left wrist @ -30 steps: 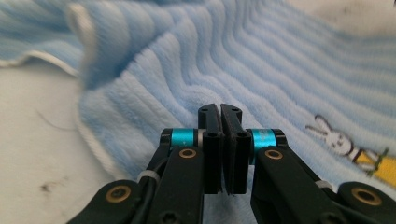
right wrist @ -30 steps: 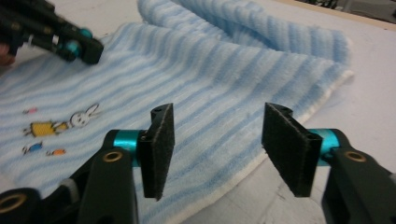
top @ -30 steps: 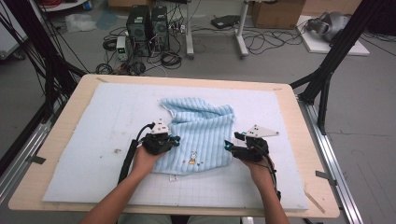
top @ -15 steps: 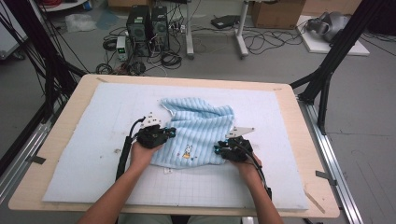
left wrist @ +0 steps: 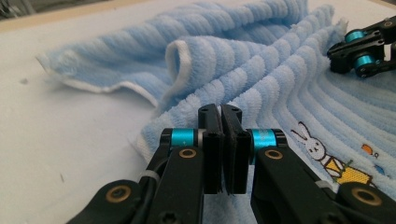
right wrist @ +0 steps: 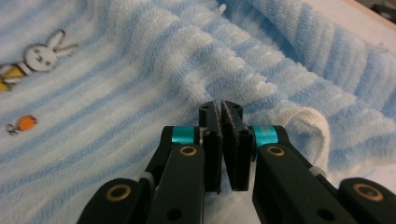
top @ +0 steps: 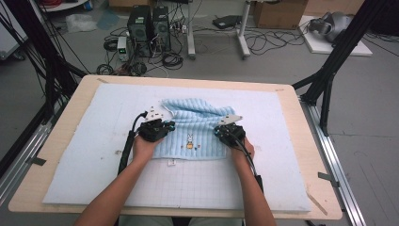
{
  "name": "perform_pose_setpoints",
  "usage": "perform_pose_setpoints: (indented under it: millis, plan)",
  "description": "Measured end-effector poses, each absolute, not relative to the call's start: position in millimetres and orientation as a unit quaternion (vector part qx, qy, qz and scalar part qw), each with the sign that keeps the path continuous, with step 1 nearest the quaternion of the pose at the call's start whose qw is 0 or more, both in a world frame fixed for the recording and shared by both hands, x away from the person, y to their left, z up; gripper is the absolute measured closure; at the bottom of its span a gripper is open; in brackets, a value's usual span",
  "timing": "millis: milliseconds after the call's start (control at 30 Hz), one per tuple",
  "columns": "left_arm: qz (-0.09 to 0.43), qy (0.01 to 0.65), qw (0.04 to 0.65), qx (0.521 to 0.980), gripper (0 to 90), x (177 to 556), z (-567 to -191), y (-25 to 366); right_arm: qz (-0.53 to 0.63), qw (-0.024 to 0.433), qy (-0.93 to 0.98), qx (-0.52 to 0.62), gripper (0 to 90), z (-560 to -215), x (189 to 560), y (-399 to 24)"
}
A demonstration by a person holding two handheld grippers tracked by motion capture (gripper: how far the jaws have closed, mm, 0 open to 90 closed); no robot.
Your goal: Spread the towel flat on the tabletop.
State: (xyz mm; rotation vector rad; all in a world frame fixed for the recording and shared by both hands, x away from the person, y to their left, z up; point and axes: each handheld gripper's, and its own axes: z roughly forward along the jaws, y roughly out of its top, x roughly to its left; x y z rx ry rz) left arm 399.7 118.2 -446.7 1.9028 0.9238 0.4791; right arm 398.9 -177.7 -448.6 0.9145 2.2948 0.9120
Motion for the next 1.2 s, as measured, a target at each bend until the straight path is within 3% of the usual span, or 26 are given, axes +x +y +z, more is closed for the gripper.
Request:
perform_pose_setpoints:
  millis: [67, 233, 500, 600, 800, 867, 900, 1000, 1200]
  plan:
    - [0.191, 0.384, 0.463, 0.775, 84.5, 399.4, -447.5, 118.7, 0.339, 0.250, 0.839, 0.346, 84.5, -448.5, 400.2, -176.3]
    - [0.168, 0.399, 0.473, 0.768, 55.2, 395.5, -442.1, 127.1, 0.372, 0.233, 0.819, 0.370, 61.4, -437.5, 391.8, -185.4]
    - [0.153, 0.404, 0.467, 0.772, 47.0, 383.6, -435.0, 151.4, 0.419, 0.207, 0.804, 0.369, 45.4, -422.8, 367.6, -201.7]
    - [0.145, 0.396, 0.458, 0.782, 47.3, 374.4, -434.7, 154.7, 0.418, 0.199, 0.810, 0.359, 42.7, -422.2, 355.0, -203.4]
    - [0.118, 0.381, 0.408, 0.821, 53.7, 358.3, -446.6, 150.7, 0.418, 0.151, 0.840, 0.311, 49.0, -427.2, 332.1, -195.2]
    - [0.139, 0.378, 0.414, 0.817, 53.3, 350.5, -449.0, 148.3, 0.417, 0.125, 0.848, 0.302, 49.3, -433.0, 328.0, -190.4]
    - [0.144, 0.376, 0.413, 0.817, 57.8, 347.2, -449.4, 148.3, 0.412, 0.117, 0.853, 0.299, 49.5, -437.0, 326.0, -188.3]
    - [0.131, 0.369, 0.427, 0.815, 83.5, 336.9, -451.0, 150.7, 0.400, 0.097, 0.862, 0.296, 53.0, -448.4, 320.1, -185.0]
    - [0.116, 0.386, 0.439, 0.803, 85.0, 318.2, -450.9, 152.4, 0.387, 0.133, 0.861, 0.301, 70.0, -448.2, 311.8, -186.5]
